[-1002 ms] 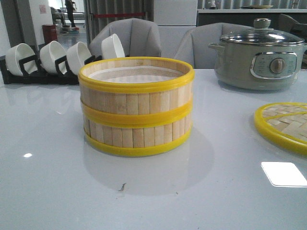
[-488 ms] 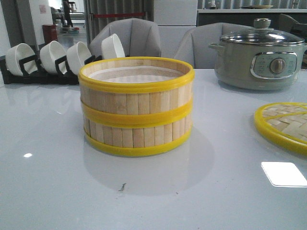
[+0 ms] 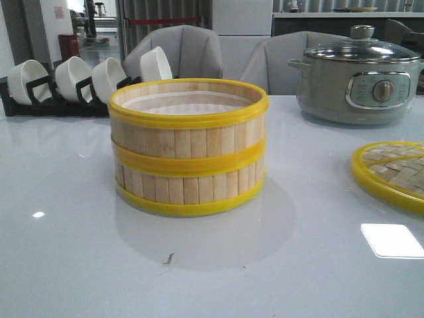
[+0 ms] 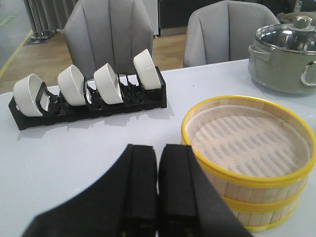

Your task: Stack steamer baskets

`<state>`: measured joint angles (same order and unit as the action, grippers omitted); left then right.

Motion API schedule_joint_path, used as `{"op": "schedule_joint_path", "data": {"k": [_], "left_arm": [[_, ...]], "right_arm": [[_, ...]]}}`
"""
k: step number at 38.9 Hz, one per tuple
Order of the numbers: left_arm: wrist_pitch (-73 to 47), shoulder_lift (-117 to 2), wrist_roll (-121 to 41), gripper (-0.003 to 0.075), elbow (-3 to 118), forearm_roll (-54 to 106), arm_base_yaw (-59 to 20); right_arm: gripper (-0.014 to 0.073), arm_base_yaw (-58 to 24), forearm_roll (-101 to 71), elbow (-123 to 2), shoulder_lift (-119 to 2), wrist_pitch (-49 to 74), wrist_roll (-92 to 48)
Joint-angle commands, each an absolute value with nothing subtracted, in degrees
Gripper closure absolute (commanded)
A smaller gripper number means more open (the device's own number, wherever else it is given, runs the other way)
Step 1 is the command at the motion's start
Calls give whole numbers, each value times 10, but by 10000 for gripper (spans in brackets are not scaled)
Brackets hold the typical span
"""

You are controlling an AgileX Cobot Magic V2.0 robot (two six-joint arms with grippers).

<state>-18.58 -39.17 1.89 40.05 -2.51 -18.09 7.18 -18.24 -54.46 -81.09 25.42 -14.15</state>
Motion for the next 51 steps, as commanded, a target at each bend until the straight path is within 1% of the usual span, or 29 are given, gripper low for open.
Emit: {"op": "schedule_joint_path", "data": {"k": [1,8,14,28,51], "left_arm": [[-141,-392,26,628,417,-21,-180],[-141,-392,26,628,417,-21,-180],[-141,-392,26,628,417,-21,-180],[-141,-392,26,628,417,-21,-180],[-141,-392,26,628,417,-21,-180]], "right_arm": [[246,82,-179,-629,-848,260,-147],[246,87,-177,-723,-932,329,-147],[246,87,-166,-767,-982,356,-147],[246,103,-152,-774,-1026,372,-146],[246,115,-145,-774,-1048,365,-146]]}}
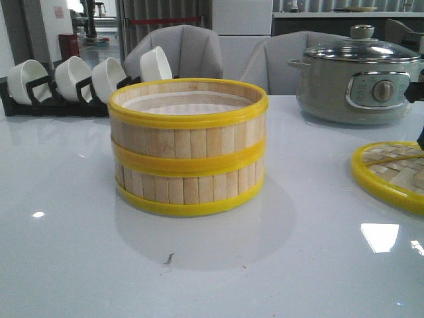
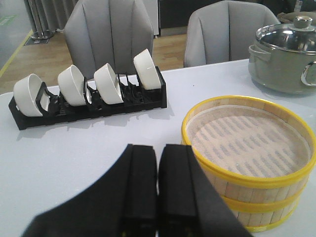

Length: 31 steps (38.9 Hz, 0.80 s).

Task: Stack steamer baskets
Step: 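Grasp the lid's central yellow hub with the right gripper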

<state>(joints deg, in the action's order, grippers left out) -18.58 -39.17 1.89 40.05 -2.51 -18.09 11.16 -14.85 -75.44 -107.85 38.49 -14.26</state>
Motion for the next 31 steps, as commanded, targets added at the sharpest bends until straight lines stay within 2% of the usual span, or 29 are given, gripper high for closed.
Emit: {"op": "schedule_joint_path", "data": {"k": [1,31], "left_arm": [[-141,-392,26,628,417,-21,-180],[-141,-392,26,628,417,-21,-180]], "right_arm": [[246,115,-145,-774,-1048,364,-146],[249,115,-145,-774,-1061,358,-146]]}}
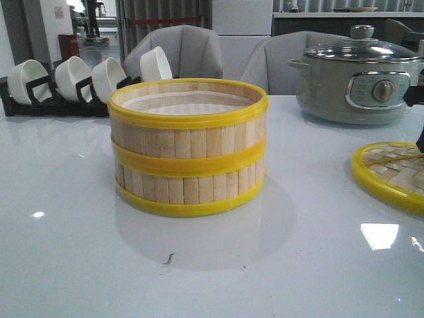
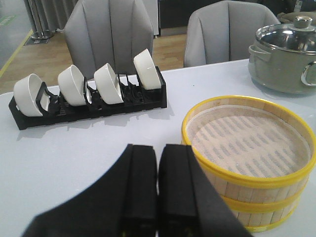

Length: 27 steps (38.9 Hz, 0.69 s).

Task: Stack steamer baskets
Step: 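Grasp the lid's central yellow hub with the right gripper, then lift the lid with the right gripper and carry it over the stack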

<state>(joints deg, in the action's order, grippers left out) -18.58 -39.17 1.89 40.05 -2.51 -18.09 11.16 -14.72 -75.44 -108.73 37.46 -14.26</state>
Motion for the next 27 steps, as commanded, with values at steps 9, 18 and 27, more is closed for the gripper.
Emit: {"op": "schedule_joint_path", "data": {"k": [9,18,27], "left_arm": [[-141,-392,26,628,417,-21,-180],[-141,-392,26,628,417,-21,-180],[-141,-392,26,628,417,-21,-180]], "right_arm": [[288,115,-145,-774,-1061,364,-146],[540,107,-145,-774,-1055,378,-146],[538,79,-145,-789,-1011,383,-146]]}}
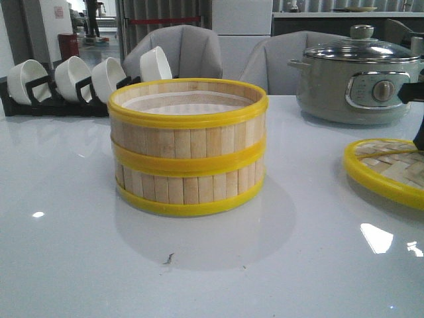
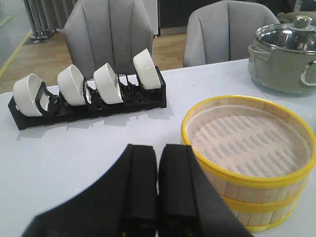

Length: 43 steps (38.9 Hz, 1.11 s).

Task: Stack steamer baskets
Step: 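Lift the lid with the right gripper and carry it over the stack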

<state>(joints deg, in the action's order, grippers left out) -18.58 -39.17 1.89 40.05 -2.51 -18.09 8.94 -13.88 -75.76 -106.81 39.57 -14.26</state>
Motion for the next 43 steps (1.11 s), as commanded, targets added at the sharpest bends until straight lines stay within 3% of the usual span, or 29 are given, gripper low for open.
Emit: {"op": "schedule_joint_path", "data": {"k": [1,13,20,32,43], "left_arm": [[-141,-392,26,628,417,-21,-180],[-141,-392,26,628,417,-21,-180],[-141,-392,26,628,417,-21,-180],[-141,-392,26,628,417,-21,-180],[-141,-392,26,628,417,-21,-180]], "right_arm": [[538,76,-145,-794,-1004,386,-146],[538,2,-145,-951,-970,480,-143],[538,-82,-145,-1053,-976,516,-141],[538,-235,-145,-1181,-1081,570,-141],[538,-264,-145,-1243,-1148,589,-141]]}}
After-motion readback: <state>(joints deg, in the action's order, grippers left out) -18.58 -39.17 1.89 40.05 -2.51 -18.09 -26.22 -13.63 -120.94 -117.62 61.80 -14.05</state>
